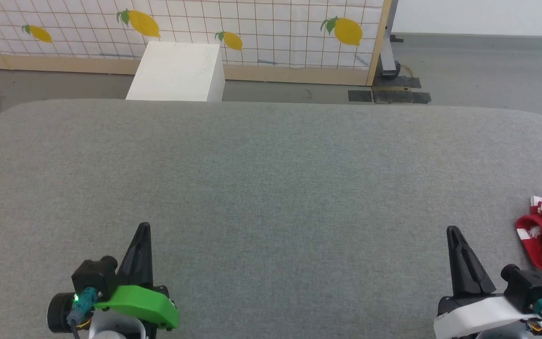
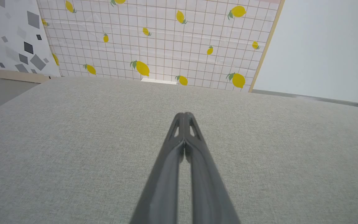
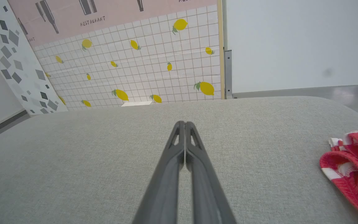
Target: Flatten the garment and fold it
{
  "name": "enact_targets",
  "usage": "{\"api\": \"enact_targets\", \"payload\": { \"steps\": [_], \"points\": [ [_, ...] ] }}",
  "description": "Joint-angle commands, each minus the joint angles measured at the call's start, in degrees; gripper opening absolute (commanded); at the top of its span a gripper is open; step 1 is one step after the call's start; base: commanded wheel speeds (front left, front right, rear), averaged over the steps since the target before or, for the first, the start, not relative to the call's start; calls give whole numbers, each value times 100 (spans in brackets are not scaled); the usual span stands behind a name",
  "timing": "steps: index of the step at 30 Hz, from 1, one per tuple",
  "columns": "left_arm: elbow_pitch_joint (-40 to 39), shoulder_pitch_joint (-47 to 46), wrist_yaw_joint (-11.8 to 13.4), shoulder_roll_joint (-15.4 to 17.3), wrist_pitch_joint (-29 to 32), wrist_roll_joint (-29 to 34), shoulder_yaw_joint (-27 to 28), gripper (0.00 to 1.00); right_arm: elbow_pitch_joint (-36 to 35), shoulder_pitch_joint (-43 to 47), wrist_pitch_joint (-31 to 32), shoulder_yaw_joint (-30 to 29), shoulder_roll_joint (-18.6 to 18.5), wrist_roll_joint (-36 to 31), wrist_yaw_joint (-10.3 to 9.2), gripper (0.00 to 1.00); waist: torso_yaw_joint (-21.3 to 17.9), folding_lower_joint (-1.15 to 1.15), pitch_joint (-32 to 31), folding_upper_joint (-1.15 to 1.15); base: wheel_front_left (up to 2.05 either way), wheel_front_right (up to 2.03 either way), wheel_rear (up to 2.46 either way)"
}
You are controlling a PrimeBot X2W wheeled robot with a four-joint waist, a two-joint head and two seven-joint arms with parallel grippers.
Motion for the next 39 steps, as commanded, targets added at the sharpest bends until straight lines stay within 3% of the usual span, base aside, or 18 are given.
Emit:
{"api": "enact_targets", "payload": {
  "steps": [1, 39],
  "points": [
    [-42, 18, 36, -21, 35, 98, 5, 0, -43, -33, 36, 9, 0, -51, -1, 0, -4, 0, -2, 5, 0, 0, 0],
    [-396, 74, 172, -92, 475, 445, 36, 0, -248, -141, 473, 54, 0, -413, -3, 0, -101, 0, -53, 20, 0, 0, 0]
  ]
}}
